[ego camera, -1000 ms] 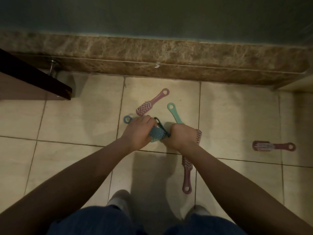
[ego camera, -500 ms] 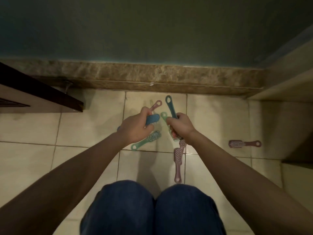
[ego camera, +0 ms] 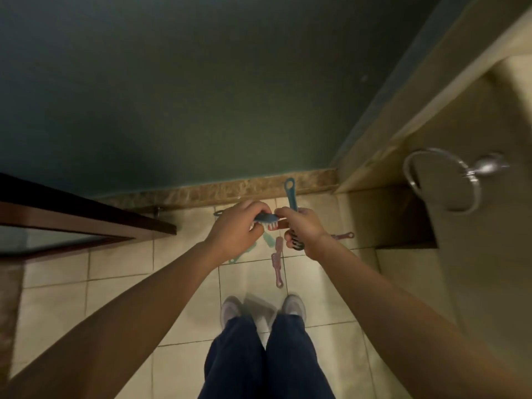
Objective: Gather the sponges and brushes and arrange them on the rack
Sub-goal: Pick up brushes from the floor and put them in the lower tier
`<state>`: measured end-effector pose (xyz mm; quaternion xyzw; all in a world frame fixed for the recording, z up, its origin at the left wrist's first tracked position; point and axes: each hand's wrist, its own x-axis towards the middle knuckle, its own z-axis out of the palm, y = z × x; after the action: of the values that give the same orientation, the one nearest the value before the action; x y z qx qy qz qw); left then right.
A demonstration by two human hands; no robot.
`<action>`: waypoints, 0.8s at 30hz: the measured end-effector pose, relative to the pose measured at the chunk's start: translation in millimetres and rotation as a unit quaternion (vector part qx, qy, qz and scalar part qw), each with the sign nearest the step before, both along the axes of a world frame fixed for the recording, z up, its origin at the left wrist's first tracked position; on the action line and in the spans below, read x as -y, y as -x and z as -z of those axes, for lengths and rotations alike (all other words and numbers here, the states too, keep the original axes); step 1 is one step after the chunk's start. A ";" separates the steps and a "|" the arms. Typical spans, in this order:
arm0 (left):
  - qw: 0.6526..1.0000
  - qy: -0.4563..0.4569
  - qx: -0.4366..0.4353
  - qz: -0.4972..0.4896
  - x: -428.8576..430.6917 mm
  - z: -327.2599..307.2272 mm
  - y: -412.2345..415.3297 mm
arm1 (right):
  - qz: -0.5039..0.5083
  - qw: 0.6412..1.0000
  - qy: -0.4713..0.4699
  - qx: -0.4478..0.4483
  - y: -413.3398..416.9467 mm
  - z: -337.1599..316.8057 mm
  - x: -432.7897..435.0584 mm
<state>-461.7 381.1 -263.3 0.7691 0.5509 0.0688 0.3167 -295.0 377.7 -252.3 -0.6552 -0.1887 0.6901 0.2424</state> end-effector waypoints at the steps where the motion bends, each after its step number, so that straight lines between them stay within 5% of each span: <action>1: 1.000 -0.006 0.000 0.006 -0.5 -23.3 -7.4 | 0.007 1.000 -0.007 0.002 -6.3 -24.3 1.3; 8: 0.997 -0.065 0.025 0.024 -0.1 -171.6 -70.8 | 0.082 0.995 -0.049 -0.004 -62.1 -183.3 25.2; 15: 0.994 -0.094 0.053 0.018 11.3 -235.4 -128.8 | 0.205 0.972 -0.109 0.028 -103.0 -251.3 60.7; 19: 0.989 0.062 0.129 -0.025 19.1 -266.9 -167.1 | 0.261 0.952 -0.151 0.049 -121.0 -280.1 88.7; 24: 0.923 0.266 0.278 -0.025 40.8 -311.7 -215.1 | 0.287 0.934 -0.188 0.102 -142.2 -308.4 132.8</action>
<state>-246.6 340.3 48.3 0.5925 0.4577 0.1387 0.6482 -152.8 244.9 56.1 -0.6908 -0.1431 0.4725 0.5283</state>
